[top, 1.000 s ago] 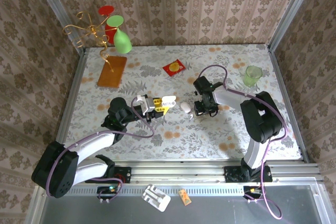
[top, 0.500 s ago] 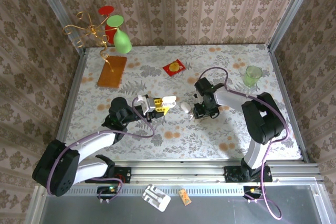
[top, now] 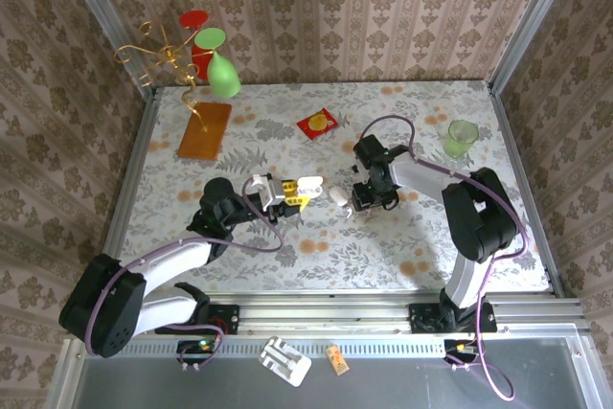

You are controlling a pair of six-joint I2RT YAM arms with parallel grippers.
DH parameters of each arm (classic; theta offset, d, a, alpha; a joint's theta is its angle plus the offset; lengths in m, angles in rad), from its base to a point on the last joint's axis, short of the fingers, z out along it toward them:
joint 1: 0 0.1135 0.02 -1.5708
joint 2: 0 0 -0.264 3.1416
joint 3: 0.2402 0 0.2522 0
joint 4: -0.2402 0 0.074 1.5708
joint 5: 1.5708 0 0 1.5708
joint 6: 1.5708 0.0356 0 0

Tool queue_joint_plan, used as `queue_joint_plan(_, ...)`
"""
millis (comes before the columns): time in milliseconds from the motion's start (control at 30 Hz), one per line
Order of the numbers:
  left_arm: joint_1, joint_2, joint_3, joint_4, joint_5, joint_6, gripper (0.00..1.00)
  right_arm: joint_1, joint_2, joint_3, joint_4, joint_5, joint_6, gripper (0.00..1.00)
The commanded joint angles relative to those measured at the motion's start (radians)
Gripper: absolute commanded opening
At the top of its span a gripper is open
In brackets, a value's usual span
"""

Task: Insert wireless bluetooth earbuds into charging case

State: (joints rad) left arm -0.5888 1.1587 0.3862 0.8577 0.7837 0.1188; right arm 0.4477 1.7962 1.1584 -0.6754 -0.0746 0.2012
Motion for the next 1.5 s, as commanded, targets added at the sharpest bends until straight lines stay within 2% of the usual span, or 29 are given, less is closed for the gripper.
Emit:
queue_joint_plan(0,-0.008,-0.044,-0.008,-0.013,-0.009,0.032,0.0,-0.004,0.041,0.032,-0.053,0.014,-0.047,0.41)
queue_joint_plan(300,-0.007,-0.057,-0.01,-0.043,-0.015,0.048,0.0,-0.006,0.085,0.046,-0.062,-0.007,-0.069,0.35)
queue_joint_plan(500,-0.009,-0.041,-0.003,-0.034,-0.012,0.047,0.0,-0.009,0.094,0.047,-0.058,0.001,-0.069,0.27)
queue_joint_plan(733,-0.009,-0.037,-0.004,-0.034,-0.013,0.048,0.0,-0.008,0.056,0.032,-0.045,0.017,-0.087,0.23)
queue_joint_plan(900,-0.009,-0.033,-0.006,-0.034,-0.018,0.047,0.0,-0.002,-0.016,-0.005,-0.011,0.052,-0.092,0.23)
queue_joint_plan(1133,-0.009,-0.007,0.01,-0.04,-0.02,0.01,0.0,0.028,-0.219,-0.096,0.131,0.136,-0.135,0.22)
queue_joint_plan(1267,-0.012,0.022,0.03,-0.036,-0.022,-0.021,0.0,0.074,-0.334,-0.128,0.224,0.209,-0.186,0.21)
queue_joint_plan(1467,-0.034,0.093,0.054,-0.014,-0.078,-0.058,0.0,0.126,-0.465,-0.12,0.284,0.25,-0.213,0.2)
